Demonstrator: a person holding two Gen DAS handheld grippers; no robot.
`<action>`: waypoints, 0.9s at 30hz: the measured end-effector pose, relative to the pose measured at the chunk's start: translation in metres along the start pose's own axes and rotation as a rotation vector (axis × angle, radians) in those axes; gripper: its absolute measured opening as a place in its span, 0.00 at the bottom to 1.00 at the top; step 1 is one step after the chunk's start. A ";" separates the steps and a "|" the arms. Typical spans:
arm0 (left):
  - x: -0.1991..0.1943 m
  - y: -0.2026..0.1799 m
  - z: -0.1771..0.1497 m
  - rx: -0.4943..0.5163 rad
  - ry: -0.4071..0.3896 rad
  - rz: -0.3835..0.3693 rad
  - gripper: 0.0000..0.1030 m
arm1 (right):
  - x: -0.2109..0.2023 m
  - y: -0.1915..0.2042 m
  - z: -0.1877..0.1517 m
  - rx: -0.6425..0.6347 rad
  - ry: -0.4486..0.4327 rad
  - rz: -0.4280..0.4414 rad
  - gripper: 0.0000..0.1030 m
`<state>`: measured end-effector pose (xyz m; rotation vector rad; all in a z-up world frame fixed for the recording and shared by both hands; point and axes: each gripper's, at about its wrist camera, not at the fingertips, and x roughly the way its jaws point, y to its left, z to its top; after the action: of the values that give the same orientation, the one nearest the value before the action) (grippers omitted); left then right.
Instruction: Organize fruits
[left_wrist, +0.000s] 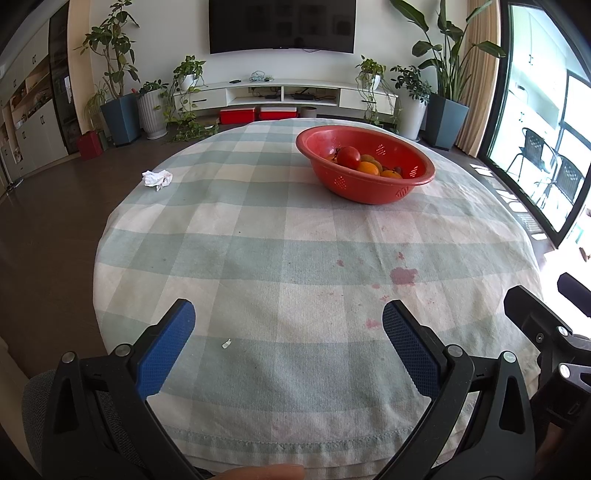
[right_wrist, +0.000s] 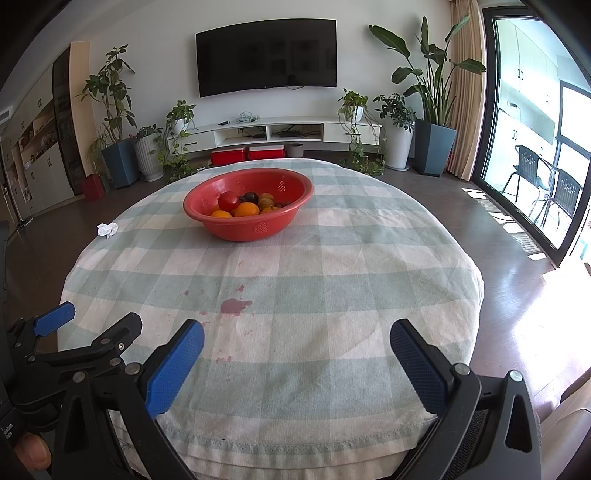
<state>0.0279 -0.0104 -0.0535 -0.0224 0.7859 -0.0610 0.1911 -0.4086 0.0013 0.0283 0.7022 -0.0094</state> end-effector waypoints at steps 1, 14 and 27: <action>0.000 0.000 0.000 0.000 0.000 0.000 1.00 | 0.000 0.000 0.000 0.000 0.000 0.000 1.00; -0.001 0.000 0.001 0.000 0.000 0.000 1.00 | -0.001 0.001 -0.002 -0.002 0.002 0.000 1.00; -0.001 0.000 0.001 0.000 0.000 0.001 1.00 | -0.002 0.001 -0.002 -0.003 0.003 0.000 1.00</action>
<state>0.0277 -0.0108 -0.0526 -0.0220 0.7863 -0.0605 0.1885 -0.4077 0.0009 0.0256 0.7049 -0.0087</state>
